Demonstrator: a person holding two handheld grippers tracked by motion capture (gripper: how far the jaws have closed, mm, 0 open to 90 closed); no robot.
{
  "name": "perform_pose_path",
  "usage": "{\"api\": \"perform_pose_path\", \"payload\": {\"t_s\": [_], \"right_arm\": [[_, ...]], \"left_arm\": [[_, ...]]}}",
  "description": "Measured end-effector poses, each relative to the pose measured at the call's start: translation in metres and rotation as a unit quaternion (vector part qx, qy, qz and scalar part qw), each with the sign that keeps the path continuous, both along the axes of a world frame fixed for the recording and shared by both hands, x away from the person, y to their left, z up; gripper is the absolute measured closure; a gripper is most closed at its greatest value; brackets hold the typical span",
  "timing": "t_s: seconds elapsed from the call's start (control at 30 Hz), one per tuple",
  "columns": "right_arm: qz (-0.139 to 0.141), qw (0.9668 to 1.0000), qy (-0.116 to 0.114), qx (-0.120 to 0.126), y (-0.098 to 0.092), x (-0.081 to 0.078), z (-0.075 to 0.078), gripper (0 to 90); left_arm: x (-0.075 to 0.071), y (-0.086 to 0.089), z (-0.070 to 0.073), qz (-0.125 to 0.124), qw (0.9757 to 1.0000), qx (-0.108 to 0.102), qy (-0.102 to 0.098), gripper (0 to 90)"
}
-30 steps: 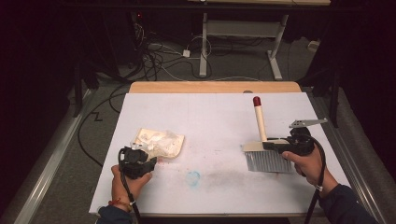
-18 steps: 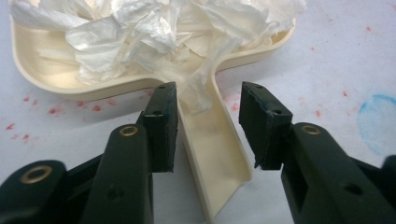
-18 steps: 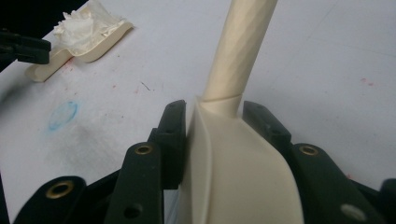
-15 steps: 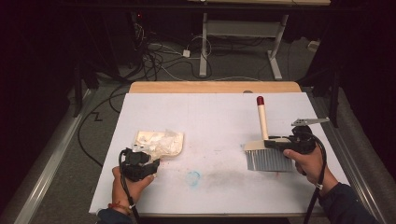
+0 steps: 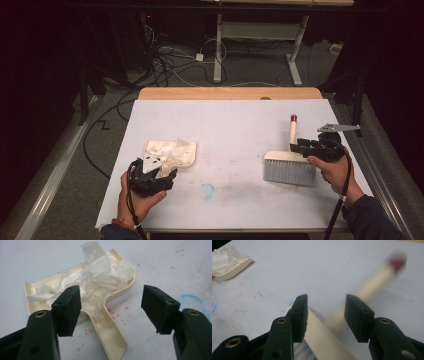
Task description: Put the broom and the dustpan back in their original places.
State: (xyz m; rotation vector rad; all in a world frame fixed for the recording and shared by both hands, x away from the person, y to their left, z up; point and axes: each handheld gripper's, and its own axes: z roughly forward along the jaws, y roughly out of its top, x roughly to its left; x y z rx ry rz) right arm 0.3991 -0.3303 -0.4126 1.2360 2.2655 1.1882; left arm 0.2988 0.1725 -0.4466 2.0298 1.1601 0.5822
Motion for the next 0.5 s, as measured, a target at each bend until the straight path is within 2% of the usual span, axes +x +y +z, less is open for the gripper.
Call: {"api": "perform_pose_path", "payload": {"t_s": [0.13, 0.27, 0.4, 0.5], "right_arm": [[0.007, 0.9995, -0.026, -0.017, 0.001, -0.002, 0.003, 53.2], [0.018, 0.9982, -0.055, -0.019, 0.005, -0.006, 0.008, 50.1], [0.034, 0.9952, -0.089, -0.018, 0.010, -0.013, 0.012, 46.5], [0.039, 0.9915, -0.121, -0.025, 0.013, -0.022, 0.015, 41.4]], "left_arm": [[-0.001, -0.002, 0.000, -0.009, 0.9999, -0.002, -0.007, 26.8], [-0.004, -0.004, 0.000, -0.023, 0.9995, -0.005, -0.019, 23.7], [-0.005, -0.006, 0.002, -0.041, 0.9986, -0.003, -0.034, 20.0], [-0.007, -0.009, 0.003, -0.053, 0.9973, 0.013, -0.048, 19.0]]}}
